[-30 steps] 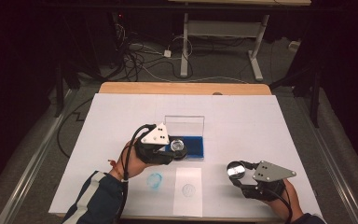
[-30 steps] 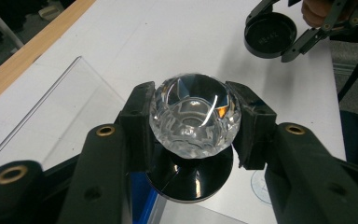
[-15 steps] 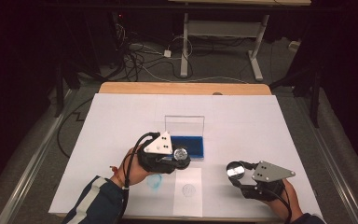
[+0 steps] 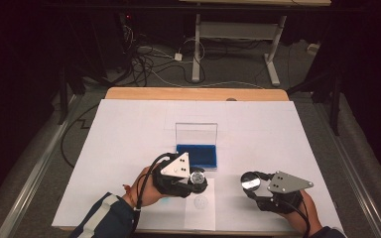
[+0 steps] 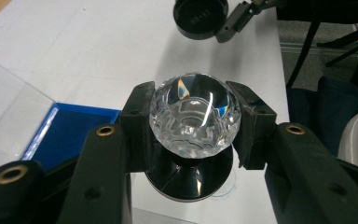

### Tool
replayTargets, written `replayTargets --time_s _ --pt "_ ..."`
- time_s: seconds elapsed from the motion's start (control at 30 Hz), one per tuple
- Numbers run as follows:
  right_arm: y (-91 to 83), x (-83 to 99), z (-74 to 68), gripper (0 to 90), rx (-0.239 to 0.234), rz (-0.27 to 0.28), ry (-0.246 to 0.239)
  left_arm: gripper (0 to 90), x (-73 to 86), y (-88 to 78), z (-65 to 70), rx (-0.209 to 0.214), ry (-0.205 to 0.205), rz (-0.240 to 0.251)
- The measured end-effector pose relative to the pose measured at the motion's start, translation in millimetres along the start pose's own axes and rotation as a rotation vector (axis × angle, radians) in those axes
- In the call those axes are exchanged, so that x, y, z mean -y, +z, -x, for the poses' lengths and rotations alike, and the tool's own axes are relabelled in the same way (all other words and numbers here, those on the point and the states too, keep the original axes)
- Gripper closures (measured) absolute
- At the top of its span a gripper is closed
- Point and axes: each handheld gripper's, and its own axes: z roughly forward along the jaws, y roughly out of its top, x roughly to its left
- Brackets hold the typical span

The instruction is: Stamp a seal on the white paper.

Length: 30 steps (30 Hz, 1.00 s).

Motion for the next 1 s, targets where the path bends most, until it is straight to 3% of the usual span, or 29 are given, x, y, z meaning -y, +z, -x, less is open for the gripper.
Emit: replayTargets --time_s 0.43,1.0 --pt "1.0 0.5 0.1 38.7 -0.002 -0.002 0.003 54.0 11.4 19.6 12.3 0.051 -0.001 -0.049" --pt "1.9 1.2 -0.2 38.7 -0.006 -0.011 0.001 54.0 20.7 36.1 16.1 0.066 -0.003 -0.083"
